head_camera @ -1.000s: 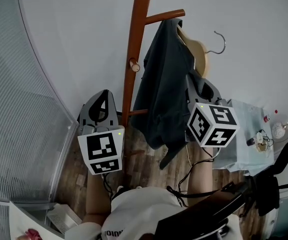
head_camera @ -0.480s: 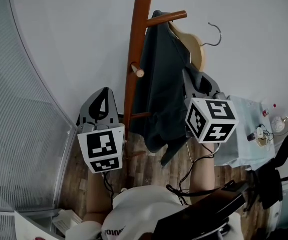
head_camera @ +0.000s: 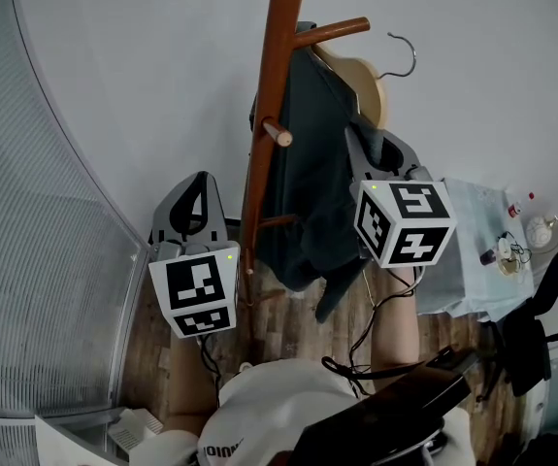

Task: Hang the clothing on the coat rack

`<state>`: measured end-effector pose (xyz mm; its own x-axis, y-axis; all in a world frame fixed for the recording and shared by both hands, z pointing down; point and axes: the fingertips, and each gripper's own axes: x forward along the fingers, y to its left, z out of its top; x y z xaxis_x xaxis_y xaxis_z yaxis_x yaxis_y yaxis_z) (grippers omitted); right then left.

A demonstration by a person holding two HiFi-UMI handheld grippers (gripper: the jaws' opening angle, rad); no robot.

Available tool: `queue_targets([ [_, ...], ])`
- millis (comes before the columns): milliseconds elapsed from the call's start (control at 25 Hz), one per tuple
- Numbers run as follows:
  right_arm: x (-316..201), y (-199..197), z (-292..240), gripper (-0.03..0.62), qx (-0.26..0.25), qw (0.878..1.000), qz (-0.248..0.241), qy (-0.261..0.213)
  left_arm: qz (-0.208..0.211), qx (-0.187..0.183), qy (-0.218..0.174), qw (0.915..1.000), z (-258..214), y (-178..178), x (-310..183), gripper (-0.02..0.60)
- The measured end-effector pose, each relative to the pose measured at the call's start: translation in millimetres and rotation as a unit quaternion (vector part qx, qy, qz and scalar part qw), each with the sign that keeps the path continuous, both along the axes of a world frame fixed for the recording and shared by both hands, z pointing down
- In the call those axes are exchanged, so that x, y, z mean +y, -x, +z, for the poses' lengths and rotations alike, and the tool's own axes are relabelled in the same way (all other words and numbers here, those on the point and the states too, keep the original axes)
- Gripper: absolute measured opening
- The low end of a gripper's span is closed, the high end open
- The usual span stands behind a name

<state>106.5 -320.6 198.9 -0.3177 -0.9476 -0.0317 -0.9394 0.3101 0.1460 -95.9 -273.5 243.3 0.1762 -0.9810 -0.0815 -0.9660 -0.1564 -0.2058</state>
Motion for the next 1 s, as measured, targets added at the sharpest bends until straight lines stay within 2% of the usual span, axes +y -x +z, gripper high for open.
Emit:
queue_targets([
  [280,-2,2,-5,0.051,0.014,1.0,0.008,-0.007,0.0,0.005,0.003,1.0,6,8,1,0.014],
  [640,-12,28,-8,0.054,0.042,0.999,0.01,-0.006,-0.007,0.018,0.009,0.9998,12,36,-5,0.014],
  [1000,-17,32,-13,0.055,0.058,0.998,0.009,-0.009,-0.015,0.024,0.014,0.9995,13,43,-5,0.014],
])
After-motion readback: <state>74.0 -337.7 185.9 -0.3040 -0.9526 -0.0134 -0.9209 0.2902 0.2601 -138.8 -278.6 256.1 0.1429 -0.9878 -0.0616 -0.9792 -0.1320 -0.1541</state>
